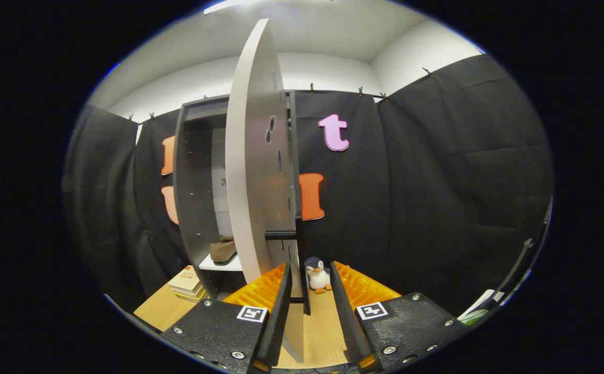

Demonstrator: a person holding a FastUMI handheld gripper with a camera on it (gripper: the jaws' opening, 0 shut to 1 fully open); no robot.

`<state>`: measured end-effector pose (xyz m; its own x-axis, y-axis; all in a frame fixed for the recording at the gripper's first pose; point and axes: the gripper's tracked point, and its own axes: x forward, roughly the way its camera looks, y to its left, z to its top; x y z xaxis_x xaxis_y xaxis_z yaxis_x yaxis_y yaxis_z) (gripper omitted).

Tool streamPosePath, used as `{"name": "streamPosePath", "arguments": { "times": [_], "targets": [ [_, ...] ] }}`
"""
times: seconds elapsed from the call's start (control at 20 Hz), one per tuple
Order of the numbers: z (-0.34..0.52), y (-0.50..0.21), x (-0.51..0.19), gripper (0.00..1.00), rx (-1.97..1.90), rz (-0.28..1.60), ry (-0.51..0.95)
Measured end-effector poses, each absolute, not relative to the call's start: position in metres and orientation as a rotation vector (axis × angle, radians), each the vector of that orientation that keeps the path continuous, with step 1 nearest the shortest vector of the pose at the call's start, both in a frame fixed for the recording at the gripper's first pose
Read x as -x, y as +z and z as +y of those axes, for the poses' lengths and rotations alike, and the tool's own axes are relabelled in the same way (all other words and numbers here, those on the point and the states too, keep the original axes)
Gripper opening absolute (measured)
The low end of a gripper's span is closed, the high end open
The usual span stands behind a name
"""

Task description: Open the shoe cabinet door, grab the shoes and put them into the shoe cabinet, then close the shoe cabinet door.

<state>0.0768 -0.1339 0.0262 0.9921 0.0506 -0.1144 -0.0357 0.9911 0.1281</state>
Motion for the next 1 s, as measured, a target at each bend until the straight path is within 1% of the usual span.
{"name": "streamPosePath", "arguments": {
  "times": [0.3,0.9,1.0],
  "targets": [
    [-0.081,0.032,-0.090,0.49,-0.121,0.097,0.197],
    [0.008,0.035,-0.122,0.49,-0.156,0.118,0.406],
    [0.022,0.035,-0.130,0.54,-0.181,0.121,0.443]
  ]
}}
